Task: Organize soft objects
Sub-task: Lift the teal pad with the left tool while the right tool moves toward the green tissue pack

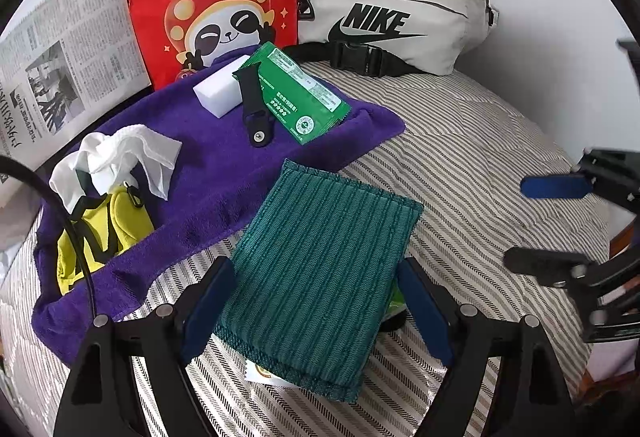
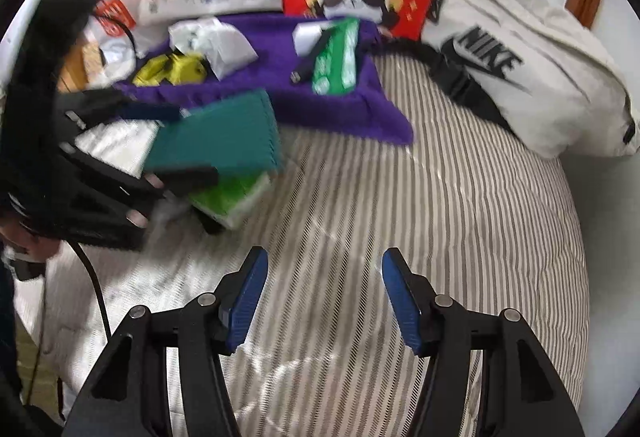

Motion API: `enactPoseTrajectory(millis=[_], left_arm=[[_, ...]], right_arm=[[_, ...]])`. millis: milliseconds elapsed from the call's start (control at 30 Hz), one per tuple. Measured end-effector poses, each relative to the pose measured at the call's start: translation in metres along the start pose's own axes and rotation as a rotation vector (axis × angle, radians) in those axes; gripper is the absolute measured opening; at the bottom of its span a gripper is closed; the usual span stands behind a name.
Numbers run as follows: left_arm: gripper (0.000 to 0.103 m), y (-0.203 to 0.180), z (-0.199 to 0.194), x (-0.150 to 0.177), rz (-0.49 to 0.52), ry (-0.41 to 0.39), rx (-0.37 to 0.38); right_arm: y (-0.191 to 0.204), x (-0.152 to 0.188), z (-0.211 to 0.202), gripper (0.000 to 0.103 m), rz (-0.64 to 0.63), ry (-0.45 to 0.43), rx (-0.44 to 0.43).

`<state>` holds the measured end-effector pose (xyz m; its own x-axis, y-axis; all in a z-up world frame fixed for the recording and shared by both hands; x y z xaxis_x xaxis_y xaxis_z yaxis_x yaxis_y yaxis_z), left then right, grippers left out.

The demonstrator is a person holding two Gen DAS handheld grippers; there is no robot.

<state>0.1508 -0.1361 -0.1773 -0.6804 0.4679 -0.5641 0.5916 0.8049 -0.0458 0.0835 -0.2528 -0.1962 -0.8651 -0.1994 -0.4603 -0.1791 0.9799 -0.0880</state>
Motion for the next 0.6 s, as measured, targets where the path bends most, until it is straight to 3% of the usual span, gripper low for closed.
enactPoseTrajectory(millis=[500, 567, 600], left_arm=[[0.082, -0.006, 0.01, -0.007, 0.041, 0.016, 0.004], [0.078, -0.005, 0.011, -0.007, 0.032, 0.018, 0.013], [0.068, -0.005, 0.011, -0.007, 0.025, 0.018, 0.021]], right_arm=[[-0.008, 0.02, 0.03, 0.059, 0.014, 0.065, -0.008], [-0.008, 0.02, 0.03, 0.059, 0.013, 0.067, -0.008], [-0.009, 0.02, 0.03, 0.059, 0.013, 0.066, -0.008]])
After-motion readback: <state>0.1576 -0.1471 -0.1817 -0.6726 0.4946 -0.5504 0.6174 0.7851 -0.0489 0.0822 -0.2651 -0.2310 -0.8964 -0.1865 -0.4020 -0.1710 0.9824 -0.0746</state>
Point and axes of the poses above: each gripper's, at about its wrist camera, not at the fingertips, and z roughly the way its jaws point, y to its left, x to its underside, the point moved 5 cm from there along z, roughly the way its jaws point, and after that the axes turned 4 degrees about x, right-handed, at the moved point
